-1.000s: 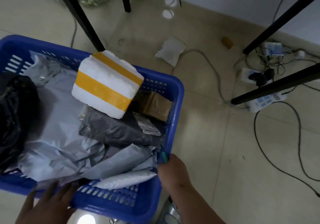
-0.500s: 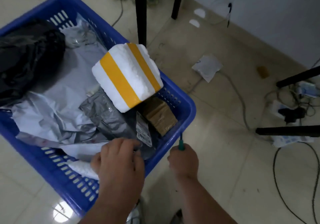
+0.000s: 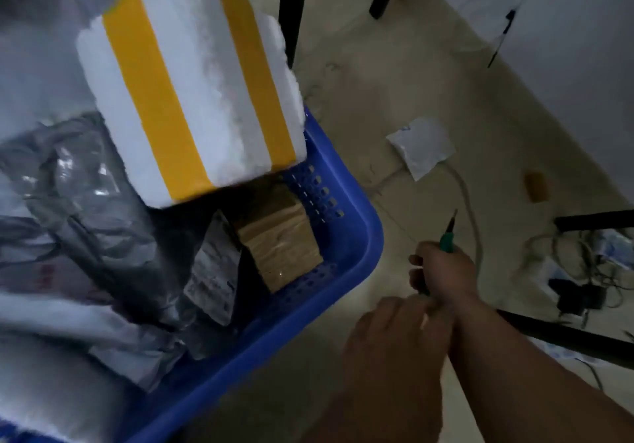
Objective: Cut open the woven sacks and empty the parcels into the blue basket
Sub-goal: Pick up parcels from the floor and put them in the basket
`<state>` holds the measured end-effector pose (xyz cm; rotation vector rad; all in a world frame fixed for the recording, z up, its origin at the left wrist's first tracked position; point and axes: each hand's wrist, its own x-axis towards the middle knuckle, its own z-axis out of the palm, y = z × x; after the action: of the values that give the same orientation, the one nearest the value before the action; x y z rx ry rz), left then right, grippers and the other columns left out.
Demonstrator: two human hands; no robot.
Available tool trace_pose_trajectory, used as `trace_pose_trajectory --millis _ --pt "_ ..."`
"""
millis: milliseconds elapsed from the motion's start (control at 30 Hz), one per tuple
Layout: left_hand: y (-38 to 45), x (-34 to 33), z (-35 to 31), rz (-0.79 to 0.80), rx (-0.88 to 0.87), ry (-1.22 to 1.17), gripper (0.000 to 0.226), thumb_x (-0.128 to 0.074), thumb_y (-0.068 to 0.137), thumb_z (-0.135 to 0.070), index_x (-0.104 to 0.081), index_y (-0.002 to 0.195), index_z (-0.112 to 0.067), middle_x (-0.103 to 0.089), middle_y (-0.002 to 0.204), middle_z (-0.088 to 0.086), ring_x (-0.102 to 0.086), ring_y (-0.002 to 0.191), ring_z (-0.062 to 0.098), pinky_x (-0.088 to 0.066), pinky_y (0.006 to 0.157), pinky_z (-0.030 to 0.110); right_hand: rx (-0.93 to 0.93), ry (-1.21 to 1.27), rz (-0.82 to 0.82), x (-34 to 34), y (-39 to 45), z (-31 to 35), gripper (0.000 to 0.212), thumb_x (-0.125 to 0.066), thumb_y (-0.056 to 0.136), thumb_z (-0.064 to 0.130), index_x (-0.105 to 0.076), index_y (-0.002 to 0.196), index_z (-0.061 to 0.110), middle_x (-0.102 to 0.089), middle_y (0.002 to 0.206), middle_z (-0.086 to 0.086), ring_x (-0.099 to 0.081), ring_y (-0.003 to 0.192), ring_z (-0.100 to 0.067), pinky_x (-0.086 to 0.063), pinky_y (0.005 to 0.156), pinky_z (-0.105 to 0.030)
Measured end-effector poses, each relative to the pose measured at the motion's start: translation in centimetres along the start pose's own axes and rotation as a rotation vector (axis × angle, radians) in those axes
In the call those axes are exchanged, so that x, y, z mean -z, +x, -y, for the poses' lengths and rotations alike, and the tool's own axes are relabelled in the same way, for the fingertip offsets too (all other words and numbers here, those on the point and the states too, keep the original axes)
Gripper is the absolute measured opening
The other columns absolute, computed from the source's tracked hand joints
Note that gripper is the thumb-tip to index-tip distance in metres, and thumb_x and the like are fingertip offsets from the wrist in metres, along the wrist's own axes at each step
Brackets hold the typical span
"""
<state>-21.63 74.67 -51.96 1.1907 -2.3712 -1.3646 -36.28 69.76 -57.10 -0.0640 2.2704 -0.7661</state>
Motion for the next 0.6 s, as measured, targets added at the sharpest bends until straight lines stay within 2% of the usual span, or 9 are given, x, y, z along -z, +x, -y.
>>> trace_pose_trajectory --millis 67,133,167,233,267,367,433,500,600 --pt "2.2 -3.4 1.6 -0.046 0.168 -0.064 0.05 -0.05 0.073 -0.032 -0.049 0.124 -0.035 -0.059 0.124 -0.01 -0.062 0.108 0.016 -0.052 0.085 0.031 0.017 -0.048 0.047 0.6 3.7 -0.4 0.007 -0.053 0.094 0.013 -0.058 0.09 0.012 -0.061 0.083 -0.009 -0.048 0.056 -0.02 -0.043 0.06 -0.032" --pt "4.5 -4.5 2.8 -0.125 0.397 -0.16 0.047 -0.037 0.087 -0.026 -0.049 0.132 -0.033 -0.054 0.136 -0.007 -0.055 0.121 0.017 -0.049 0.097 0.035 0.109 -0.186 0.094 0.8 7.5 -0.8 0.007 -0.054 0.095 0.014 -0.061 0.092 0.012 -0.06 0.084 -0.006 -0.054 0.061 -0.021 -0.048 0.067 -0.035" --pt "5.9 -5.0 3.3 -0.144 0.475 -0.217 0.044 -0.035 0.097 -0.021 -0.041 0.139 -0.033 -0.043 0.145 -0.009 -0.043 0.13 0.011 -0.036 0.107 0.026 0.17 -0.267 0.102 0.8 9.4 -1.1 0.009 -0.055 0.094 0.014 -0.063 0.099 0.011 -0.06 0.084 -0.006 -0.057 0.066 -0.023 -0.051 0.072 -0.037" --pt "8.7 -7.1 4.7 -0.272 0.652 -0.414 0.046 -0.039 0.103 -0.021 -0.03 0.146 -0.032 -0.03 0.151 -0.013 -0.031 0.129 -0.001 -0.02 0.092 0.003 0.27 -0.411 0.11 0.4 12.9 -1.4 0.023 -0.057 0.092 0.014 -0.063 0.114 0.011 -0.062 0.092 -0.007 -0.064 0.084 -0.031 -0.054 0.085 -0.046" --pt "10.1 -8.0 5.3 -0.273 0.719 -0.434 0.047 -0.042 0.102 -0.022 -0.031 0.146 -0.032 -0.031 0.15 -0.012 -0.033 0.13 0.0 -0.022 0.091 0.004 0.31 -0.467 0.117 0.1 14.4 -1.3 0.027 -0.057 0.09 0.013 -0.062 0.116 0.012 -0.063 0.096 -0.01 -0.064 0.089 -0.034 -0.054 0.086 -0.049" --pt "13.7 -10.0 7.5 -0.335 0.816 -0.502 0.047 -0.048 0.096 -0.024 -0.039 0.142 -0.033 -0.038 0.146 -0.007 -0.041 0.131 0.011 -0.035 0.109 0.031 0.485 -0.637 0.118 -1.3 18.4 -0.5 0.015 -0.055 0.086 0.01 -0.056 0.099 0.017 -0.061 0.092 -0.015 -0.059 0.081 -0.035 -0.047 0.067 -0.038" --pt "15.9 -10.9 8.7 -0.351 0.841 -0.541 0.049 -0.048 0.094 -0.024 -0.041 0.141 -0.033 -0.04 0.144 -0.007 -0.042 0.13 0.013 -0.04 0.108 0.041 0.626 -0.787 0.1 -2.3 20.9 0.4 0.019 -0.054 0.086 0.008 -0.058 0.103 0.017 -0.054 0.111 -0.019 -0.056 0.091 -0.034 -0.041 0.071 -0.033" --pt "17.8 -11.1 9.3 -0.361 0.84 -0.569 0.049 -0.048 0.093 -0.026 -0.041 0.141 -0.033 -0.04 0.145 -0.008 -0.042 0.13 0.013 -0.043 0.106 0.044 0.683 -0.945 0.122 -3.0 22.8 1.4 0.042 -0.052 0.089 0.012 -0.056 0.129 0.022 -0.027 0.149 -0.02 -0.054 0.111 -0.038 -0.044 0.086 -0.036" --pt "19.8 -11.1 10.1 -0.368 0.865 -0.596 0.048 -0.047 0.095 -0.026 -0.039 0.143 -0.031 -0.041 0.146 -0.008 -0.042 0.13 0.013 -0.039 0.109 0.04 0.705 -1.119 0.181 -3.9 25.1 2.9 0.047 -0.055 0.089 0.015 -0.053 0.133 0.033 0.014 0.163 -0.005 -0.06 0.108 -0.033 -0.045 0.077 -0.032"
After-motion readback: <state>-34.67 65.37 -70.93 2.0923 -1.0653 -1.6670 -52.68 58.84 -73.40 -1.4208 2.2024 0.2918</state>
